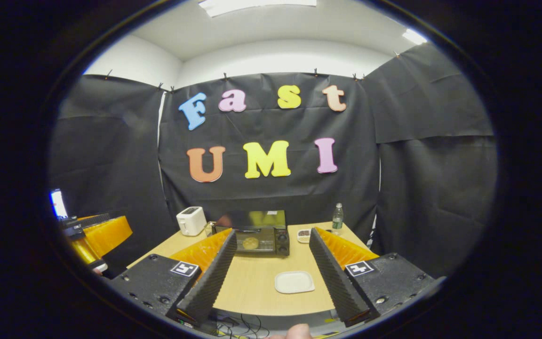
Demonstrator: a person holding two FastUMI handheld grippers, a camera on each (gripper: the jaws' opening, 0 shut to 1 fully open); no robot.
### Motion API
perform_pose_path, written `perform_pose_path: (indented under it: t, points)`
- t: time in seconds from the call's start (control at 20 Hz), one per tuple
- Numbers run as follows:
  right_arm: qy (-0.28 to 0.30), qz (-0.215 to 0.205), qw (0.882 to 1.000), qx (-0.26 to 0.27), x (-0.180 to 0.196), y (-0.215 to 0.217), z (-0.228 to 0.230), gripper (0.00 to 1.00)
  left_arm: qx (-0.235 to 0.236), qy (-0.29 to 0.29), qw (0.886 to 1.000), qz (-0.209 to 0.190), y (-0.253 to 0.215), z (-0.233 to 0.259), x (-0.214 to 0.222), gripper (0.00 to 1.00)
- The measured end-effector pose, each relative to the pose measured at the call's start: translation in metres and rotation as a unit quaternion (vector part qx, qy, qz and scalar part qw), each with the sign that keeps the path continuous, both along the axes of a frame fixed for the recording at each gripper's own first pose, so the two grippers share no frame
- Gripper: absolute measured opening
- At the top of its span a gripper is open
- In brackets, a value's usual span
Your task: Open the electric oven with the left hand, put the food in, and close the electric oven.
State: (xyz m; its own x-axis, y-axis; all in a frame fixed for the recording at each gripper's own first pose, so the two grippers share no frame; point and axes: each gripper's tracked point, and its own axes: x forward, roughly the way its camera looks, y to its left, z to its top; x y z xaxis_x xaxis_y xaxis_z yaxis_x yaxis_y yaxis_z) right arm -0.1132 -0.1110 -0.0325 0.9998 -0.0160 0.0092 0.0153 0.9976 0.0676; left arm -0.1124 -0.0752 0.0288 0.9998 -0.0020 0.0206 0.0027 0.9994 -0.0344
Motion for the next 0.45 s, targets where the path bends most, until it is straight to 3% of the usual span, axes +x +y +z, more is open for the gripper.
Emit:
perform_pose_path:
  t: [0.45]
  points:
    - [0.004, -0.020, 1.000, 0.002, -0.013, -0.014, -0.005, 0.97, 0.008, 0.005, 1.000, -0.015, -0.013, -0.007, -0.001, 0.94]
